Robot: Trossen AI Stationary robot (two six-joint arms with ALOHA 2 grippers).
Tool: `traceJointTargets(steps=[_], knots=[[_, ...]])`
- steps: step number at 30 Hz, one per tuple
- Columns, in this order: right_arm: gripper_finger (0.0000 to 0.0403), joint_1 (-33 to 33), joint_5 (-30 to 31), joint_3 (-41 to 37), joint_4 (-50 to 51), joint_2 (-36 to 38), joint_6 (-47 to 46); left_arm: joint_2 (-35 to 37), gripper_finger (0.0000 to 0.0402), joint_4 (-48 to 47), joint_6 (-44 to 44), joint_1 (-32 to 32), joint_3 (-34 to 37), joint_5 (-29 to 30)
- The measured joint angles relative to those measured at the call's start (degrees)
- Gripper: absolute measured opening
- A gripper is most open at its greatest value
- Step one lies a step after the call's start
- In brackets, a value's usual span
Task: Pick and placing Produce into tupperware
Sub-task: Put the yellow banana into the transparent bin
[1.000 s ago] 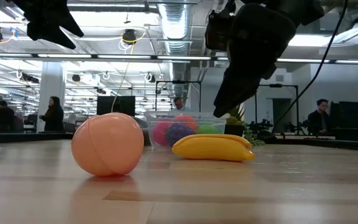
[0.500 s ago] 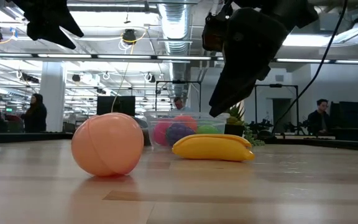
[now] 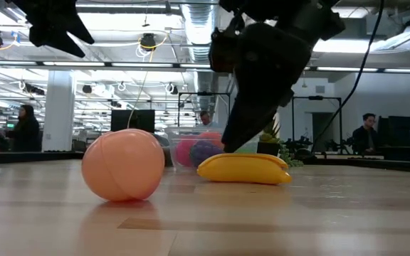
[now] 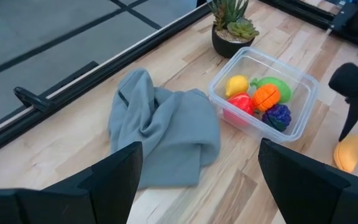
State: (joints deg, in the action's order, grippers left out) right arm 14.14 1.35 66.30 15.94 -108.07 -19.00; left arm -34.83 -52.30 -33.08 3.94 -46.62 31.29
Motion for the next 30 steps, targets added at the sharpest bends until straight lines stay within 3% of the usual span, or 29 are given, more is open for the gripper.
traceJointTargets(steps=[30], knots=[[0.0291, 2.27, 0.89, 0.09, 4.29, -3.59, -6.93, -0.02, 0.0308, -1.04, -0.06, 0.01, -0.01, 0.09]])
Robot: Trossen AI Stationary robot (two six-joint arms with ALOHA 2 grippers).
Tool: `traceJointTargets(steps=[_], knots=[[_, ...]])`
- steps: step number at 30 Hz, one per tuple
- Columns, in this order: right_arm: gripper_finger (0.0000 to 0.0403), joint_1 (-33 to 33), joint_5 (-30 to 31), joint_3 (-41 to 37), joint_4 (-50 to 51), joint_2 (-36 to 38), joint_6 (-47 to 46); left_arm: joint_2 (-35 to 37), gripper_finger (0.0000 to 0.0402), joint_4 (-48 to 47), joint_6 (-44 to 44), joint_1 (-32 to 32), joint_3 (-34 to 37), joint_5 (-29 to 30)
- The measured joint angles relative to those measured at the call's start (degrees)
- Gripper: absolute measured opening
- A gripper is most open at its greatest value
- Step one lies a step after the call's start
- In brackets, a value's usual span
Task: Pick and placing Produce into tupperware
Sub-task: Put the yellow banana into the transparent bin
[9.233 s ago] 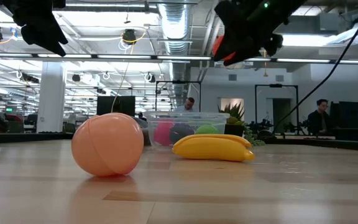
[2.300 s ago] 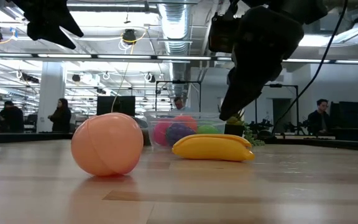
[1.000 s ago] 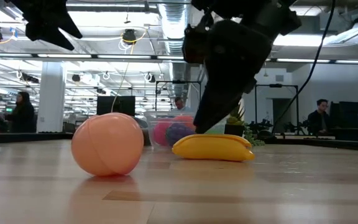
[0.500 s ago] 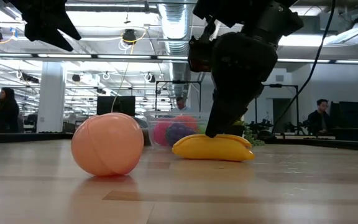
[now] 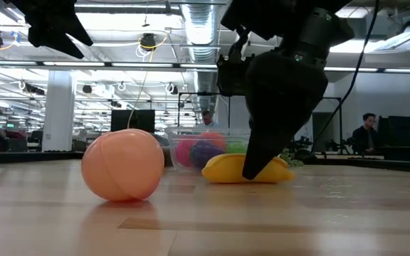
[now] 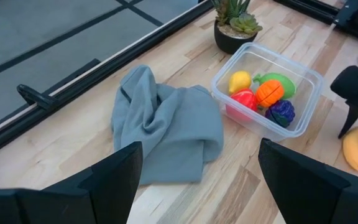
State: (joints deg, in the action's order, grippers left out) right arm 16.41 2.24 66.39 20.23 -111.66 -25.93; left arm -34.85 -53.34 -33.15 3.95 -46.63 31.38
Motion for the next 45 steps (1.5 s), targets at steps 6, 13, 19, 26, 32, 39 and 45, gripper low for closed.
traceJointTargets(steps=[6, 13, 19, 26, 32, 39, 45], knots=[[0.0284, -0.02, 0.76, -0.02, 0.23, -0.04, -0.62, 0.0, 0.0308, 0.02, -0.05, 0.0, 0.02, 0.0], [0.0256, -0.03, 0.98, -0.02, 0.54, -0.09, -0.67, -0.01, 0.0308, 0.04, -0.44, -0.02, 0.0, -0.04], [0.0217, -0.05, 1.09, -0.07, 0.76, -0.09, -1.11, -0.02, 0.0308, 0.07, -0.46, 0.0, 0.0, -0.04], [0.0189, -0.07, 1.15, -0.09, 0.81, -0.11, -1.16, -0.01, 0.0308, 0.07, -0.46, 0.0, 0.0, -0.05], [0.019, -0.07, 1.09, -0.11, 0.79, -0.13, -2.35, -0.02, 0.0308, 0.07, -0.46, -0.01, 0.01, -0.07], [0.0194, -0.07, 0.96, -0.17, 0.6, 0.15, -3.34, -0.02, 0.0308, 0.07, -0.44, -0.02, 0.02, -0.07], [0.0187, -0.04, 0.78, -0.18, 0.63, 0.24, -4.76, -0.02, 0.0308, 0.06, -0.46, -0.01, 0.02, -0.09]])
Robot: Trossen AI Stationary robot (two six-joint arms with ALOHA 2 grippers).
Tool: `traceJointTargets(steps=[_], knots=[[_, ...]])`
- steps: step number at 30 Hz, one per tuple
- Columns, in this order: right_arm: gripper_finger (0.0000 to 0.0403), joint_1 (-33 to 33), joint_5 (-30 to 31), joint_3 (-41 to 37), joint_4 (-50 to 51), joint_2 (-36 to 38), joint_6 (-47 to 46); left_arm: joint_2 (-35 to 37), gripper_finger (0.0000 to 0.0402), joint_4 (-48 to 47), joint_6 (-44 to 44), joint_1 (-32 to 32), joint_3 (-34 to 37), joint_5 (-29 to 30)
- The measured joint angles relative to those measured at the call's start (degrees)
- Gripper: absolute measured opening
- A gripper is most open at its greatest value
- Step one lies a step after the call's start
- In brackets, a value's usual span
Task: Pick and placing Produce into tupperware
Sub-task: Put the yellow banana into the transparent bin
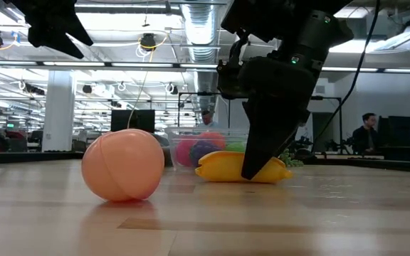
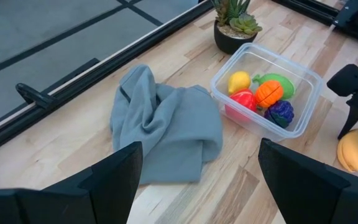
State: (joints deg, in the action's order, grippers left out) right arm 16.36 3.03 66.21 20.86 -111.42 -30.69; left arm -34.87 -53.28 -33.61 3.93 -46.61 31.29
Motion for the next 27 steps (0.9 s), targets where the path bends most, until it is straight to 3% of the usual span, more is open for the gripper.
traceJointTargets(steps=[27], knots=[[0.0191, 0.06, 0.15, 0.1, 4.19, 5.16, -0.85, 0.0, 0.0308, -0.01, 0.04, 0.01, 0.0, -0.07]])
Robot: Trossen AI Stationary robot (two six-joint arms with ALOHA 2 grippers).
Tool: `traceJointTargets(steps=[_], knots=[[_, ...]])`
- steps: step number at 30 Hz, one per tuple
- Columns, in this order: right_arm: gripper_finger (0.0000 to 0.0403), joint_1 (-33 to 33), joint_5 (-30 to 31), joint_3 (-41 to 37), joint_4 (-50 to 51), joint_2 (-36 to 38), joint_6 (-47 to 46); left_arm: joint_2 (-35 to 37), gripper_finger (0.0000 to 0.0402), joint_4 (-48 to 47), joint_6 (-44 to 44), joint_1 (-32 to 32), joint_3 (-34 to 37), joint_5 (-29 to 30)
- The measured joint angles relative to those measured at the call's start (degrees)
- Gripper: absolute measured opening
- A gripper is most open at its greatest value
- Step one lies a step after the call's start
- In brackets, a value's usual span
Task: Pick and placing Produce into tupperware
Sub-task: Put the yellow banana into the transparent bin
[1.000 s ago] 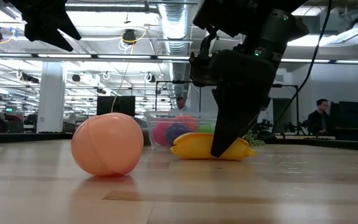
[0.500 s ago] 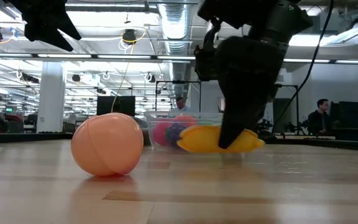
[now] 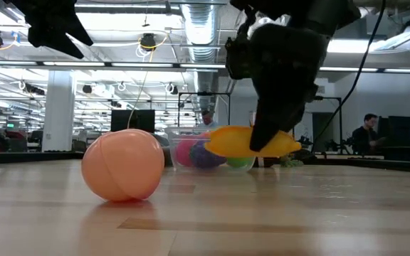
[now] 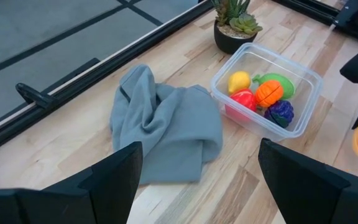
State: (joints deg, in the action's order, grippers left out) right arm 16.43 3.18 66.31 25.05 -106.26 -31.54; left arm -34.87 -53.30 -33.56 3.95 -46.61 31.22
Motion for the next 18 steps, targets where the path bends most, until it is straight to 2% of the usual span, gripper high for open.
traceJointTargets(steps=[11, 18], knots=[[0.0186, -0.05, 1.83, -0.07, 0.18, 3.17, 0.03, 0.02, 0.0308, -0.02, 0.02, 0.0, -0.02, 0.02], [0.0199, -0.15, 3.09, -0.07, -0.92, 5.72, 0.55, 0.02, 0.0308, -0.02, 0.03, -0.01, 0.0, 0.02]])
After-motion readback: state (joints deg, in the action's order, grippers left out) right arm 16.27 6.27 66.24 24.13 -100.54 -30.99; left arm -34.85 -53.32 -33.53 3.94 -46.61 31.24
